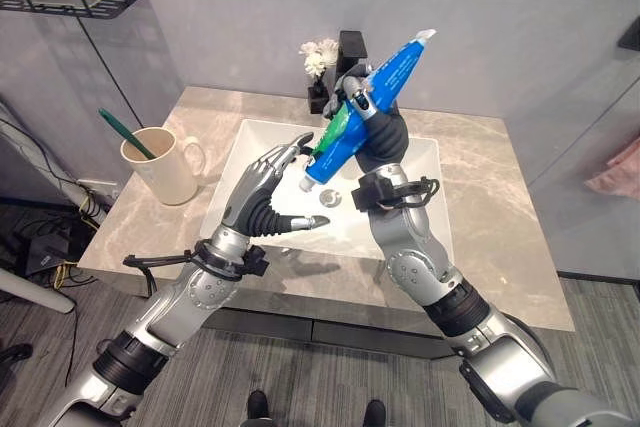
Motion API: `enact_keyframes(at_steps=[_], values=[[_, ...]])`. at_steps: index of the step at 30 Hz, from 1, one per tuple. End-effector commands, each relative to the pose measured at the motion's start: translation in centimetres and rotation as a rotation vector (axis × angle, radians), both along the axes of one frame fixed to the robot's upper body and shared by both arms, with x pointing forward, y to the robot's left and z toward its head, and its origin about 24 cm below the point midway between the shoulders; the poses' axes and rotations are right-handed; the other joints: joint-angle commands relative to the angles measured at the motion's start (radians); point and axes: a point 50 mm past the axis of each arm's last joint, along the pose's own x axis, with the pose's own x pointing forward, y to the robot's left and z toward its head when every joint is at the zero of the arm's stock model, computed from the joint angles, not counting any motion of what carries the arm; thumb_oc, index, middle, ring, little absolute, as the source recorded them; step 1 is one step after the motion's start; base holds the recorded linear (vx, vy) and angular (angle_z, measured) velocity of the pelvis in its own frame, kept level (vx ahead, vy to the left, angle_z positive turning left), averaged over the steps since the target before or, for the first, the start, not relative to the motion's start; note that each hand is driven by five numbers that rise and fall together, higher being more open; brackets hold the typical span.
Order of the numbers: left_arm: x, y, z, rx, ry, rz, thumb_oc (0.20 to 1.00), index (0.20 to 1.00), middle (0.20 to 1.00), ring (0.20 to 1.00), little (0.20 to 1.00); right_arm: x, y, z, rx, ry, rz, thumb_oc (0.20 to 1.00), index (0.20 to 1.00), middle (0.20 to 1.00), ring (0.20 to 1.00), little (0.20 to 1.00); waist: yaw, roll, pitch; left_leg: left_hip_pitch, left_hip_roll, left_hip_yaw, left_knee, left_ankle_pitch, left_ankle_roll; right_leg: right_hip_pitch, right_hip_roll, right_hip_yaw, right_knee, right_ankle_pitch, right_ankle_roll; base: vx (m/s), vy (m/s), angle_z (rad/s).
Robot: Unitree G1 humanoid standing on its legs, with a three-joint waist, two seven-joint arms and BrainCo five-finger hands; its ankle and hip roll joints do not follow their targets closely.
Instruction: Put brush and paste in cup on sink, flatten towel.
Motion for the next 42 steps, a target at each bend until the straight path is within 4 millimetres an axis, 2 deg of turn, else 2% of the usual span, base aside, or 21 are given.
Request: enact_keyframes(at_steps=[1, 2, 5, 9, 10, 11, 12, 14, 19, 21, 25, 30, 34, 38, 42], values=[[-0.4, 1.0, 3.3, -0.105, -0.154, -0.006, 1.000, 1.000, 1.000, 1.000, 1.000, -0.7, 0.1, 7.4, 0.172, -0.256, -0.051, 0.200, 0.200, 0.200, 0.200, 0.200, 0.036, -0.074, -0.007, -0.026, -0.046, -0.067, 0.004, -0.017, 0.025, 0.026, -0.138, 0.005, -0.001, 0.071, 0.091, 0.01, 0.006, 0.16], [-0.4, 1.0, 3.3, -0.104, -0.154, -0.006, 1.000, 1.000, 1.000, 1.000, 1.000, -0.7, 0.1, 7.4, 0.173, -0.257, -0.051, 0.200, 0.200, 0.200, 0.200, 0.200, 0.034, -0.075, -0.008, -0.028, -0.046, -0.069, 0.004, -0.017, 0.025, 0.025, -0.138, 0.003, -0.001, 0.071, 0.092, 0.01, 0.005, 0.26], [-0.5, 1.8, 3.4, -0.145, -0.158, 0.017, 1.000, 1.000, 1.000, 1.000, 1.000, -0.6, -0.5, 8.6, 0.182, -0.286, -0.102, 0.200, 0.200, 0.200, 0.200, 0.200, 0.065, -0.075, 0.000, -0.052, -0.058, -0.092, 0.004, -0.011, 0.026, 0.027, -0.147, -0.019, -0.001, 0.078, 0.095, 0.02, 0.006, 0.27], [-0.9, 3.6, 3.0, -0.195, -0.141, 0.067, 1.000, 1.000, 1.000, 1.000, 1.000, -0.5, -1.6, 10.7, 0.168, -0.354, -0.199, 0.200, 0.200, 0.200, 0.200, 0.200, 0.114, -0.079, 0.009, -0.089, -0.081, -0.140, 0.004, -0.001, 0.027, 0.037, -0.158, -0.066, -0.001, 0.086, 0.102, 0.04, 0.001, 0.30], [-1.0, 4.1, 2.7, -0.196, -0.128, 0.084, 1.000, 1.000, 1.000, 1.000, 1.000, -0.5, -2.0, 11.2, 0.162, -0.371, -0.223, 0.200, 0.200, 0.200, 0.200, 0.200, 0.129, -0.080, 0.011, -0.099, -0.085, -0.148, 0.004, 0.002, 0.027, 0.039, -0.162, -0.078, -0.001, 0.088, 0.104, 0.10, -0.018, 0.52], [-1.4, 5.9, 1.6, -0.206, -0.068, 0.138, 1.000, 1.000, 1.000, 1.000, 1.000, -0.3, -3.3, 12.9, 0.137, -0.420, -0.307, 0.200, 0.200, 0.200, 0.200, 0.200, 0.169, -0.085, 0.016, -0.123, -0.104, -0.185, 0.004, 0.003, 0.028, 0.052, -0.168, -0.121, -0.001, 0.088, 0.111, 0.08, -0.007, 0.41], [-1.4, 5.9, 1.7, -0.207, -0.068, 0.138, 1.000, 1.000, 1.000, 1.000, 1.000, -0.4, -3.3, 12.9, 0.136, -0.421, -0.307, 0.200, 0.200, 0.200, 0.200, 0.200, 0.167, -0.084, 0.016, -0.127, -0.106, -0.187, 0.004, 0.009, 0.030, 0.049, -0.170, -0.123, -0.001, 0.092, 0.110, 0.11, -0.014, 0.50], [-1.8, 7.7, 0.0, -0.256, 0.039, 0.193, 1.000, 1.000, 1.000, 1.000, 1.000, -0.2, -4.4, 13.9, 0.101, -0.450, -0.362, 0.200, 0.200, 0.200, 0.200, 0.200, 0.204, -0.086, 0.022, -0.145, -0.122, -0.216, 0.004, 0.007, 0.033, 0.061, -0.176, -0.156, -0.001, 0.093, 0.117, 0.06, 0.001, 0.58], [-2.1, 9.2, -1.5, -0.251, 0.111, 0.258, 1.000, 1.000, 1.000, 1.000, 1.000, -0.2, -5.1, 14.7, 0.040, -0.490, -0.411, 0.200, 0.200, 0.200, 0.200, 0.200, 0.230, -0.091, 0.026, -0.163, -0.138, -0.246, 0.004, 0.011, 0.036, 0.070, -0.179, -0.184, -0.001, 0.098, 0.120, 0.04, -0.006, 0.39], [-2.6, 9.9, -2.3, -0.263, 0.157, 0.285, 1.000, 1.000, 1.000, 1.000, 1.000, -0.3, -5.5, 15.2, -0.012, -0.524, -0.458, 0.200, 0.200, 0.200, 0.200, 0.200, 0.254, -0.098, 0.031, -0.175, -0.148, -0.261, 0.004, 0.012, 0.039, 0.073, -0.182, -0.203, -0.001, 0.101, 0.123, 0.02, 0.007, 0.34], [-2.7, 10.1, -3.0, -0.239, 0.200, 0.288, 1.000, 1.000, 1.000, 1.000, 1.000, 0.0, -5.6, 15.7, -0.118, -0.550, -0.525, 0.200, 0.200, 0.200, 0.200, 0.200, 0.270, -0.108, 0.033, -0.193, -0.156, -0.275, 0.004, 0.013, 0.042, 0.066, -0.187, -0.216, -0.001, 0.106, 0.129, 0.01, 0.010, 0.13], [-2.6, 9.8, -3.4, -0.234, 0.221, 0.275, 1.000, 1.000, 1.000, 1.000, 1.000, 0.2, -5.4, 16.0, -0.171, -0.562, -0.589, 0.200, 0.200, 0.200, 0.200, 0.200, 0.278, -0.113, 0.041, -0.205, -0.163, -0.274, 0.004, 0.012, 0.046, 0.055, -0.191, -0.216, -0.001, 0.116, 0.132, 0.00, 0.011, 0.05], [-2.3, 9.2, -3.6, -0.228, 0.230, 0.250, 1.000, 1.000, 1.000, 1.000, 1.000, 0.7, -5.2, 15.7, -0.204, -0.544, -0.615, 0.200, 0.200, 0.200, 0.200, 0.200, 0.277, -0.112, 0.046, -0.210, -0.166, -0.272, 0.004, 0.011, 0.049, 0.048, -0.196, -0.213, -0.001, 0.124, 0.133, 0.00, 0.005, -0.01], [-1.9, 8.4, -3.8, -0.219, 0.239, 0.232, 1.000, 1.000, 1.000, 1.000, 1.000, 1.8, -4.3, 14.1, -0.276, -0.491, -0.589, 0.200, 0.200, 0.200, 0.200, 0.200, 0.271, -0.109, 0.056, -0.207, -0.170, -0.274, 0.004, 0.011, 0.055, 0.048, -0.199, -0.212, 0.000, 0.124, 0.133, 0.00, 0.006, -0.01], [-1.8, 8.2, -3.8, -0.219, 0.236, 0.224, 1.000, 1.000, 1.000, 1.000, 1.000, 2.0, -4.2, 13.8, -0.278, -0.479, -0.591, 0.200, 0.200, 0.200, 0.200, 0.200, 0.271, -0.111, 0.056, -0.212, -0.170, -0.275, 0.004, 0.011, 0.055, 0.045, -0.198, -0.217, -0.001, 0.122, 0.134, 0.00, 0.000, 0.00]])
